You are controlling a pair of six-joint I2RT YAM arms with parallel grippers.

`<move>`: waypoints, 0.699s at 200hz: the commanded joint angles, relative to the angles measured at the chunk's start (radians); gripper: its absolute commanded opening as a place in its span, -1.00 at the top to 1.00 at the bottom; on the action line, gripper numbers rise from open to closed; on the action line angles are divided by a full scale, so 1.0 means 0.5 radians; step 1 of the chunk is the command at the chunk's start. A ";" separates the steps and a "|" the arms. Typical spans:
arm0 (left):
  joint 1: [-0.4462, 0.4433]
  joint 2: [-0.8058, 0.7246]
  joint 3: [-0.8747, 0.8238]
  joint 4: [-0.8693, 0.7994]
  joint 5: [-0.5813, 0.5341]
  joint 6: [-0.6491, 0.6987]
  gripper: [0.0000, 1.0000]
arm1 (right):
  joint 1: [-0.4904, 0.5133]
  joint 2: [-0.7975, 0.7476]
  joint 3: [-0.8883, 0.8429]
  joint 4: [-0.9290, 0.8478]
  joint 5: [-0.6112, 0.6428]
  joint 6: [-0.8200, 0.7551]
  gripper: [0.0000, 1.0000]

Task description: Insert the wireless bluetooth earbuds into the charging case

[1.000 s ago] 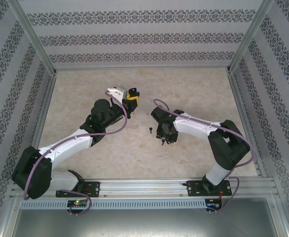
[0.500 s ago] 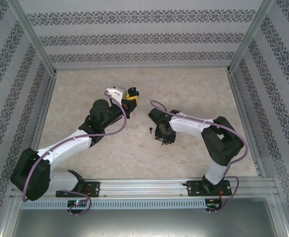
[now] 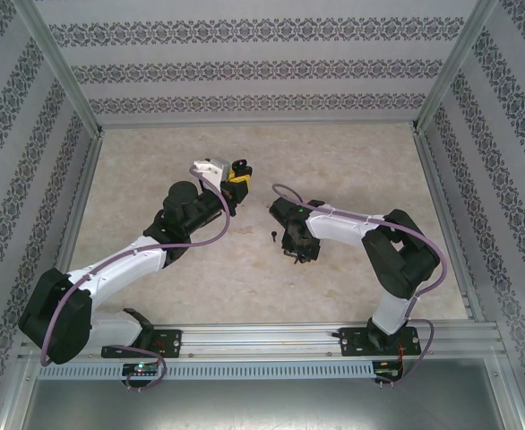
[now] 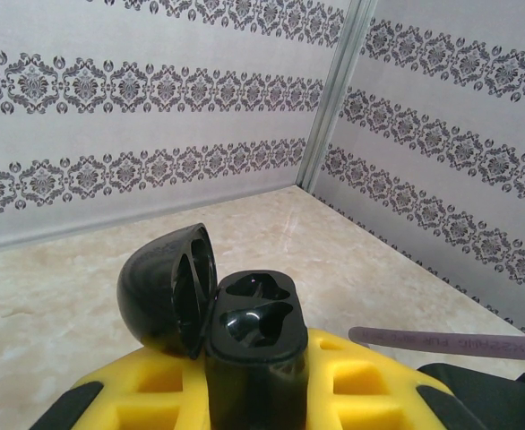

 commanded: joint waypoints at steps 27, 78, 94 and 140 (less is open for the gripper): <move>-0.016 -0.026 0.009 0.087 -0.011 0.009 1.00 | 0.025 -0.034 -0.033 0.101 -0.005 0.013 0.63; -0.016 -0.033 0.020 0.065 0.024 0.014 1.00 | 0.026 -0.249 -0.078 0.158 0.094 -0.040 0.66; -0.016 -0.047 0.014 0.065 0.056 0.037 1.00 | 0.025 -0.358 -0.068 0.172 0.145 -0.092 0.66; -0.016 -0.148 -0.032 0.116 0.160 0.214 1.00 | -0.006 -0.671 0.082 0.246 0.260 -0.405 0.66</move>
